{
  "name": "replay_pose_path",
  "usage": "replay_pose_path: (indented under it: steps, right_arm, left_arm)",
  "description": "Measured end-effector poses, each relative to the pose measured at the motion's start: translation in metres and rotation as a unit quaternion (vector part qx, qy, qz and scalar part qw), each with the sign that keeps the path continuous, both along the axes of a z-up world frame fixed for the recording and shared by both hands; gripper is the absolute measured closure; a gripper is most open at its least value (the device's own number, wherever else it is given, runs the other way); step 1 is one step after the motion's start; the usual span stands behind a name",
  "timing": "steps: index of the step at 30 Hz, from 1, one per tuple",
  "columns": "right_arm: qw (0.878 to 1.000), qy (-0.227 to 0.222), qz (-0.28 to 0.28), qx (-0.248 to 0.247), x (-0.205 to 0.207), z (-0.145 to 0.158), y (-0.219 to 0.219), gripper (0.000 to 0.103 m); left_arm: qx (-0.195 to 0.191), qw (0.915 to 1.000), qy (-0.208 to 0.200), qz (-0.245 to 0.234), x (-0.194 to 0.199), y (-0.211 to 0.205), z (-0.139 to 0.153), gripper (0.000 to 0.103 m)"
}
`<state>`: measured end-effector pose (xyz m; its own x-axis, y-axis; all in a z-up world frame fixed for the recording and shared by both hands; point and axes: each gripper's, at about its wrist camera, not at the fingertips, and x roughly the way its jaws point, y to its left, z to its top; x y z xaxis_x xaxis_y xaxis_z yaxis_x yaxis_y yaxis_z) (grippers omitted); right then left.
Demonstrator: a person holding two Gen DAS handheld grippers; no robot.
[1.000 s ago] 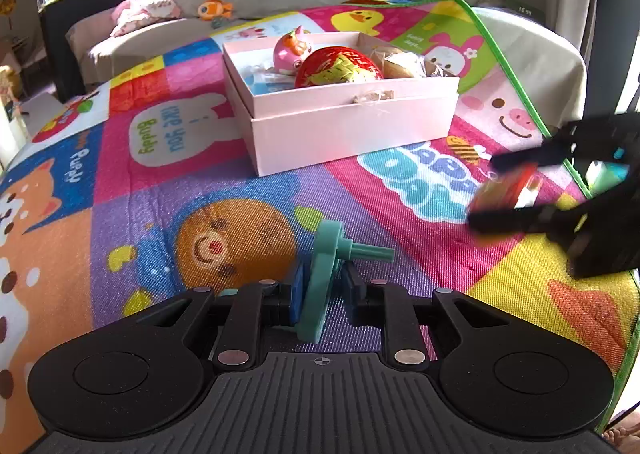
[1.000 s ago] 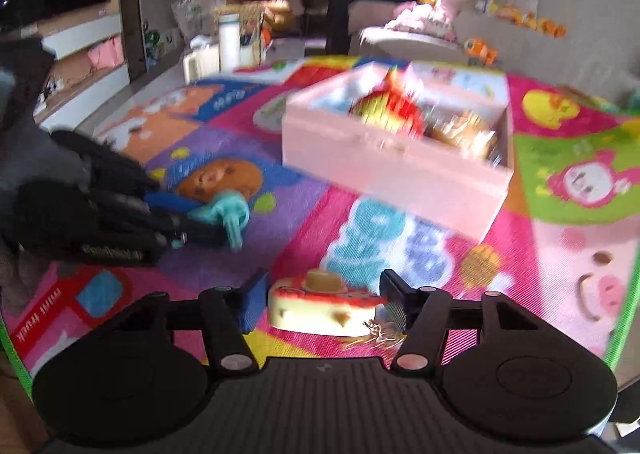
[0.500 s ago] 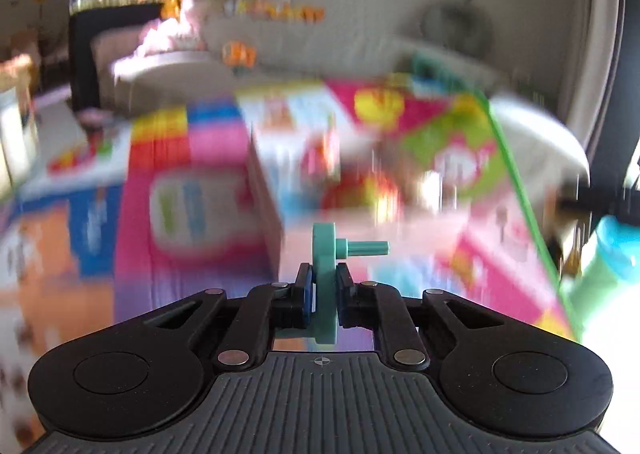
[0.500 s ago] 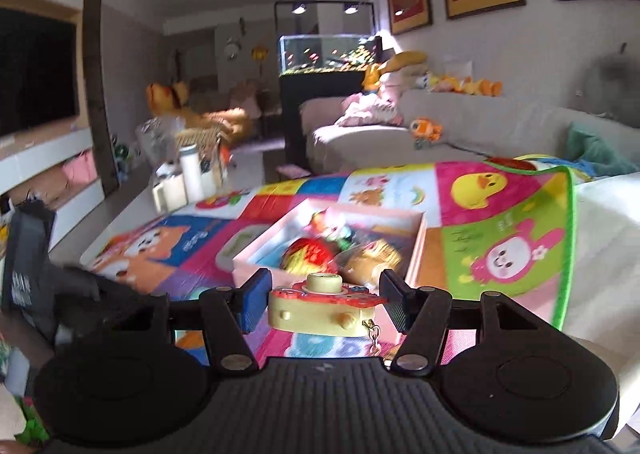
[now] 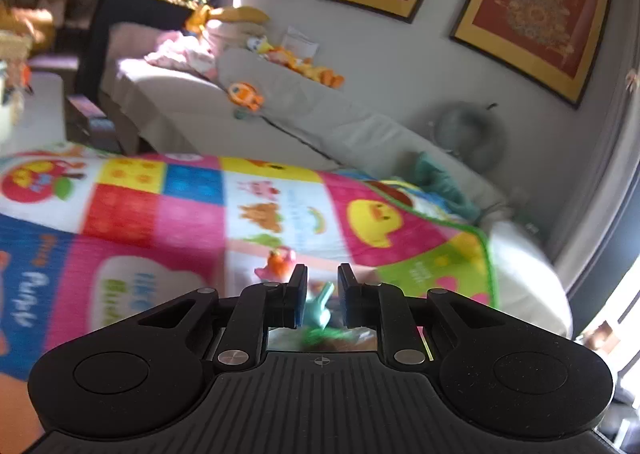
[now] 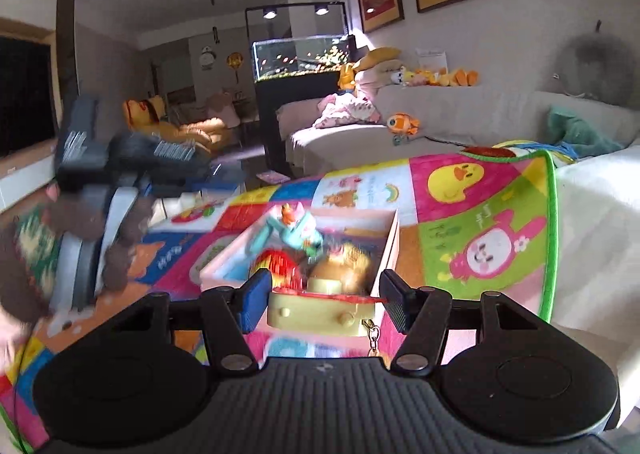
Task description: Organize objects
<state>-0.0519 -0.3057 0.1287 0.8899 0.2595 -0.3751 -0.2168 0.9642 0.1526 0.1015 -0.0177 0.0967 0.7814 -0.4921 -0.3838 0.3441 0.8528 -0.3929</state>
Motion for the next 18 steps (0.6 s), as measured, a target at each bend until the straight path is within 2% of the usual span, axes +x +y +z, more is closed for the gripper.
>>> replay_pose_path:
  steps: [4,6,7,10,12,14,18]
  right_arm:
    - [0.998,-0.008,-0.011,0.065,0.057,0.035,-0.006,0.055]
    - [0.997,-0.013,-0.029,0.076,0.092,0.050,-0.004,0.055]
    - [0.997,-0.013,-0.042,0.066,0.107,0.054,-0.001,0.054]
    - [0.999,0.012,-0.042,0.017,0.127,0.050,0.005,0.043]
    - [0.999,0.025,-0.031,-0.023,0.115,0.037,0.005,0.028]
    - [0.996,0.041,-0.032,-0.069,0.096,0.016,0.002,0.021]
    - [0.985,0.099,-0.048,-0.136,0.060,-0.030,-0.007,0.020]
  left_arm:
    - [0.043,0.9990,-0.006,0.013,-0.010,0.014,-0.008,0.085]
    - [0.062,0.9978,0.000,0.023,-0.014,0.020,-0.013,0.085]
    - [0.070,0.9971,0.005,0.028,-0.016,0.023,-0.016,0.085]
    - [0.081,0.9960,0.021,0.032,-0.028,0.036,-0.025,0.085]
    - [0.066,0.9975,0.022,0.011,-0.042,0.043,-0.033,0.085]
    - [0.048,0.9985,0.026,-0.006,-0.055,0.045,-0.045,0.085]
    - [0.023,0.9967,0.065,-0.043,-0.076,0.029,-0.069,0.085]
